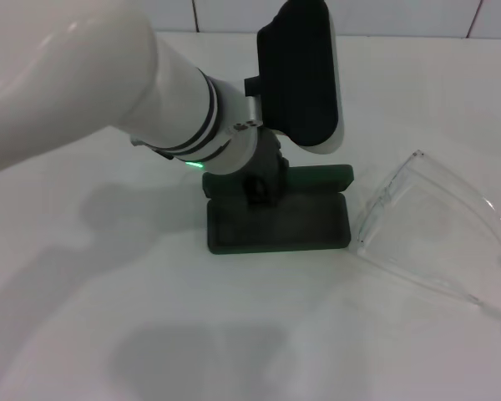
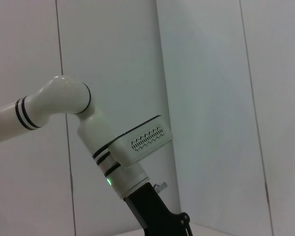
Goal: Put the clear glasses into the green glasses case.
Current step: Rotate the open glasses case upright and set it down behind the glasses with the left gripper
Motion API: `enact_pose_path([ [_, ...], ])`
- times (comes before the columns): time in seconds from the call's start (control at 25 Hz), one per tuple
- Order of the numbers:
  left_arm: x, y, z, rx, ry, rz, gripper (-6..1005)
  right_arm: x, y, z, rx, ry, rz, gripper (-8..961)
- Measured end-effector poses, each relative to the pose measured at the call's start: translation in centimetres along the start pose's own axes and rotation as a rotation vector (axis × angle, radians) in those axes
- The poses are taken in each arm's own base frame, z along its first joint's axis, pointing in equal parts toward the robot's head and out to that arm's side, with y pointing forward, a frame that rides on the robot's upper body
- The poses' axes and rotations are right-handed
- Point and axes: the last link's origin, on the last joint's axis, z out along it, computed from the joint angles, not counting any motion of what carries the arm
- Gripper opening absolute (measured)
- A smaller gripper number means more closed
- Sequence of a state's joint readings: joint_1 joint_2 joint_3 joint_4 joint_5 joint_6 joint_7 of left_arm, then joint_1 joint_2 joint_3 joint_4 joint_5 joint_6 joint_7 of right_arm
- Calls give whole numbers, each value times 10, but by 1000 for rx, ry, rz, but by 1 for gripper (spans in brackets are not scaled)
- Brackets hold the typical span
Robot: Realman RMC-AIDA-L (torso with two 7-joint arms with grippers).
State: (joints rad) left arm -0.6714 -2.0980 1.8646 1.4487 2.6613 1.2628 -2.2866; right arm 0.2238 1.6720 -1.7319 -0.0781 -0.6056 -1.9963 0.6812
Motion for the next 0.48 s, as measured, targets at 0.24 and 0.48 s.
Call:
enact_pose_path([
  [0.24, 3, 1, 1, -1, 24, -2, 204, 0, -1, -1, 6, 5, 5, 719],
  [0.48, 0, 1, 2, -1, 15, 3, 204, 0, -1, -1, 6, 3, 4, 719],
])
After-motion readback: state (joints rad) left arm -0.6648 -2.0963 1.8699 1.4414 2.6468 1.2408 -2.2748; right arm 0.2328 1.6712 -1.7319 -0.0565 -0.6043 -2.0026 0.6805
